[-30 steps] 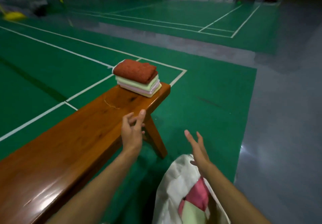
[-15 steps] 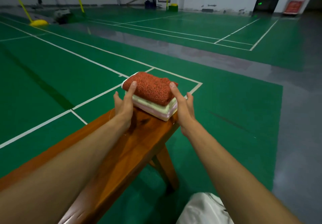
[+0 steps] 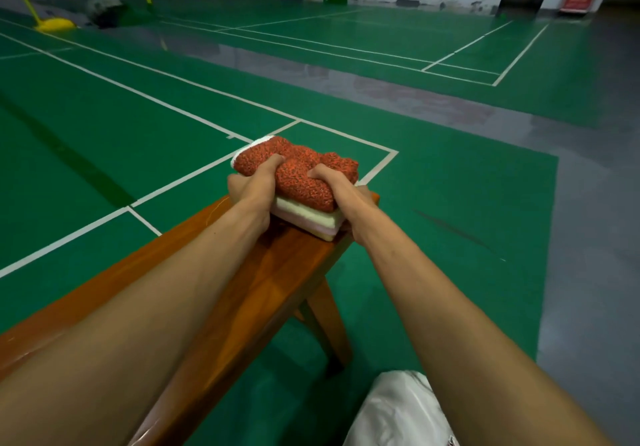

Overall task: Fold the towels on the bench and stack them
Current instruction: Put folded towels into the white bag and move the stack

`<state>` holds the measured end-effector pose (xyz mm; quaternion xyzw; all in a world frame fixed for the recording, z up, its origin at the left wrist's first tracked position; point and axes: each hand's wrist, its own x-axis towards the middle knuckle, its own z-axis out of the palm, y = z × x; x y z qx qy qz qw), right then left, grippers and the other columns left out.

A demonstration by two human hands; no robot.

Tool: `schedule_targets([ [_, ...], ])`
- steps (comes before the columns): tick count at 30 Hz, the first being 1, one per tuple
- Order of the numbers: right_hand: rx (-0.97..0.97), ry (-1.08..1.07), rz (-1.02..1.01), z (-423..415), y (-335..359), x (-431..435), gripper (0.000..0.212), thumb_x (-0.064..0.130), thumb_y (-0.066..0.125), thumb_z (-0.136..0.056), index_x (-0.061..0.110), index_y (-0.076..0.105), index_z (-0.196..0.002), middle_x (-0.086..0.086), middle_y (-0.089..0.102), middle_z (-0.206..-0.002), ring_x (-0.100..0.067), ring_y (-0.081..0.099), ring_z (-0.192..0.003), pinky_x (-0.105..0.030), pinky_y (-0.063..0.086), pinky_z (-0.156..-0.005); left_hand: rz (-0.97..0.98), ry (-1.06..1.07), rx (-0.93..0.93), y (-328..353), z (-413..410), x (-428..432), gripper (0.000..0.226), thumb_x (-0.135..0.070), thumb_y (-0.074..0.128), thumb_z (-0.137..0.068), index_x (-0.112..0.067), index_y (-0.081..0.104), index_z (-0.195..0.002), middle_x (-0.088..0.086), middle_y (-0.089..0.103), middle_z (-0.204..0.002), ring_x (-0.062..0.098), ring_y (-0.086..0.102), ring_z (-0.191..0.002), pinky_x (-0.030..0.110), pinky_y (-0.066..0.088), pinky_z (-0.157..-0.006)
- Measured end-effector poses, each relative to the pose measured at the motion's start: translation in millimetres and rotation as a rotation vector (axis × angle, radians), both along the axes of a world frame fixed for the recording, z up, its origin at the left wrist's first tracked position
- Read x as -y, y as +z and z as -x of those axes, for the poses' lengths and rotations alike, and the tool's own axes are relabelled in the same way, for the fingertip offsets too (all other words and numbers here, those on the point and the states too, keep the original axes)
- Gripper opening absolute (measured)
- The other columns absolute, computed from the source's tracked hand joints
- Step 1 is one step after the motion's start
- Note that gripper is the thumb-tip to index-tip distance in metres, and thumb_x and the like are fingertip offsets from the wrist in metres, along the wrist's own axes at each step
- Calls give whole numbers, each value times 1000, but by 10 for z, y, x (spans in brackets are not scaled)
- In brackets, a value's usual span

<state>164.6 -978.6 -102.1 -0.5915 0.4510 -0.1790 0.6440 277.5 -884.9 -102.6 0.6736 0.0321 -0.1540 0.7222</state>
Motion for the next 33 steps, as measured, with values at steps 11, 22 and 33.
schedule_targets([
  [11,376,47,-277,1318,-354,-701,80,49,83,-54,15,67,-125,-15,77,-109,-32,76,-88,-38,61,-68,35,-27,54,-90,1319,-628,78,-54,92,-51,-28,52,-113,-1,69,-110,21,71,-97,45,59,-90],
  [22,475,-329,-104,3114,-1225,-1517,84,32,83,-56,4,52,-129,-16,69,-117,-26,72,-100,-32,59,-76,352,-312,-489,-948,3411,-1152,97,-71,84,-65,-17,60,-141,12,70,-131,32,68,-120,55,51,-106],
  [33,110,-511,-292,3841,-2369,-1962,89,46,85,-61,29,52,-142,-3,67,-132,-24,66,-118,-53,55,-100,150,-485,-905,-2151,3840,-1216,51,-25,78,-78,-9,69,-125,21,75,-113,37,72,-100,51,55,-94],
])
